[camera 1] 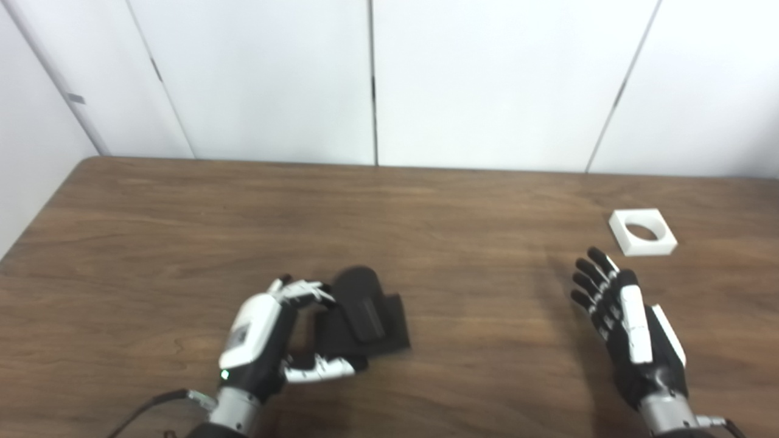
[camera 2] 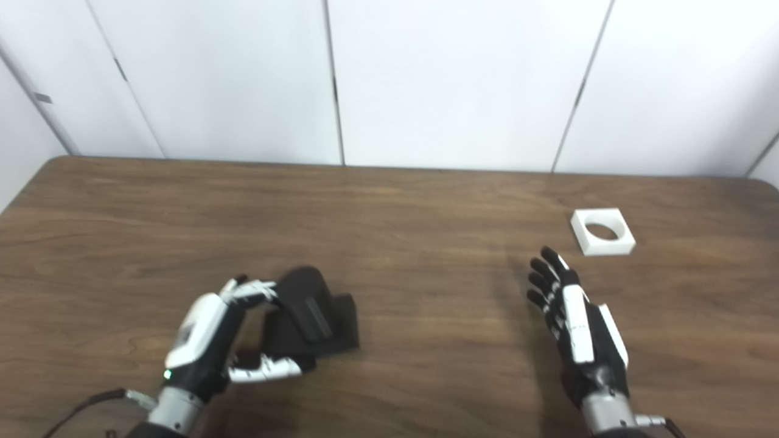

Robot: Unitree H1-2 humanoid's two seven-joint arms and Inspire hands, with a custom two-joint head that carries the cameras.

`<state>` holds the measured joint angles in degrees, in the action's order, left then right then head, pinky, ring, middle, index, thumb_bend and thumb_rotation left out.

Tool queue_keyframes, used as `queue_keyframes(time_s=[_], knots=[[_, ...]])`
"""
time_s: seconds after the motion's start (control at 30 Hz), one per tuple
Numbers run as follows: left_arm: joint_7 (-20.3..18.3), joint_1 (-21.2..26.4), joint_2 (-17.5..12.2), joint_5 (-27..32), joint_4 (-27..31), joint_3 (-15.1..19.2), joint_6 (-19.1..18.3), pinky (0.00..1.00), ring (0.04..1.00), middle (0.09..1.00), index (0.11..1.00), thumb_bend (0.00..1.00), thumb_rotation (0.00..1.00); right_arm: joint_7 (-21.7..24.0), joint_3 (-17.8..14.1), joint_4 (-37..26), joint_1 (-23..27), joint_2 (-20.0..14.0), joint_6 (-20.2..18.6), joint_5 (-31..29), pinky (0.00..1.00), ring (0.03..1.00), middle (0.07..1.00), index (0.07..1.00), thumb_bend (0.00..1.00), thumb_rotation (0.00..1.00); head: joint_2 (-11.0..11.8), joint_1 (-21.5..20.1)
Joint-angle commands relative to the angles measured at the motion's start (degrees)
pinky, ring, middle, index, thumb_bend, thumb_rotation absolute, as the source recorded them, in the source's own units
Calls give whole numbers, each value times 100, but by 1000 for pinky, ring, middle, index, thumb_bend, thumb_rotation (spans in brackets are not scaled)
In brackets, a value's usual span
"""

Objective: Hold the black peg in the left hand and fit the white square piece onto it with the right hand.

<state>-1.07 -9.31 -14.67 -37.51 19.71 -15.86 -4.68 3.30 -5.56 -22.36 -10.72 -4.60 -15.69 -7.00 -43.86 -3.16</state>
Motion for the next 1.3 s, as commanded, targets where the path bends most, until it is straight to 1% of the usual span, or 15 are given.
queue_keyframes(time_s=[0.0, 0.1, 0.13, 0.17, 0.2, 0.27, 0.33, 0.4, 0.53, 0.77, 0.9, 1.03, 1.17, 1.23, 1.27], knots=[[68, 57, 43, -149, 199, -75, 302, 993, 882, 820, 491, 496, 66, -31, 74, -299, -393, 89, 42, 37, 889, 917, 905, 928, 485, 1000, -132, -38], [36, 0, 47, -334, 102, -272, 516, 992, 883, 823, 491, 497, 64, -50, 84, -365, -366, 78, -60, 52, 888, 916, 901, 922, 503, 999, -242, -75], [17, -6, 41, -382, 82, -317, 569, 982, 884, 824, 491, 497, 64, -53, 80, -380, -360, 81, -86, 42, 888, 916, 900, 921, 502, 996, -242, -75], [-38, -6, 19, -474, 65, -399, 620, 977, 884, 824, 491, 497, 63, -63, 78, -393, -350, 81, -102, 52, 888, 916, 900, 920, 502, 994, -293, -96], [-90, -2, -5, -594, 41, -497, 677, 971, 886, 827, 492, 497, 62, -71, 80, -397, -339, 78, -112, 73, 874, 909, 897, 917, 505, 990, -293, -96], [-59, -16, -1, -842, -53, -704, 877, 949, 878, 819, 491, 499, 61, -88, 101, -415, -317, 56, -124, 163, 866, 899, 892, 915, 513, 993, -356, -116], [16, -40, 42, -983, -148, -837, 1044, 931, 866, 807, 490, 501, 59, -97, 115, -427, -305, 43, -131, 235, 864, 896, 890, 910, 517, 998, -370, -119], [2, -55, 93, -1072, -195, -904, 1087, 927, 866, 808, 490, 500, 60, -97, 115, -438, -298, 45, -137, 258, 861, 889, 885, 906, 515, 1000, -411, -114], [33, -82, 174, -1197, -300, -919, 1155, 922, 865, 810, 489, 502, 57, -99, 128, -472, -294, 46, -162, 317, 852, 881, 879, 898, 517, 1000, -456, -144], [-182, -95, 122, -1414, -372, -960, 1039, 936, 888, 829, 490, 503, 56, -60, 129, -521, -312, 0, -202, 332, 860, 889, 883, 891, 515, 1000, -523, -161], [-262, -75, 91, -1447, -419, -921, 977, 961, 899, 831, 490, 504, 55, -54, 123, -521, -314, -29, -172, 368, 853, 884, 881, 892, 516, 1000, -541, -176], [-320, -65, 83, -1464, -418, -889, 914, 962, 893, 826, 490, 504, 56, -35, 112, -516, -317, -47, -155, 373, 846, 874, 883, 889, 512, 1000, -536, -212], [-335, -79, 84, -1465, -435, -861, 888, 964, 892, 823, 490, 505, 57, -44, 35, -594, -305, -1, -299, 207, 867, 889, 887, 890, 499, 994, -531, -398], [-354, -86, 64, -1459, -421, -844, 880, 968, 895, 823, 490, 505, 57, -83, 11, -714, -274, 0, -426, 217, 883, 899, 885, 883, 501, 944, -547, -513], [-369, -88, 48, -1452, -406, -830, 878, 967, 895, 823, 490, 505, 57, -95, -9, -795, -248, -16, -492, 225, 896, 906, 886, 880, 506, 883, -586, -630]])
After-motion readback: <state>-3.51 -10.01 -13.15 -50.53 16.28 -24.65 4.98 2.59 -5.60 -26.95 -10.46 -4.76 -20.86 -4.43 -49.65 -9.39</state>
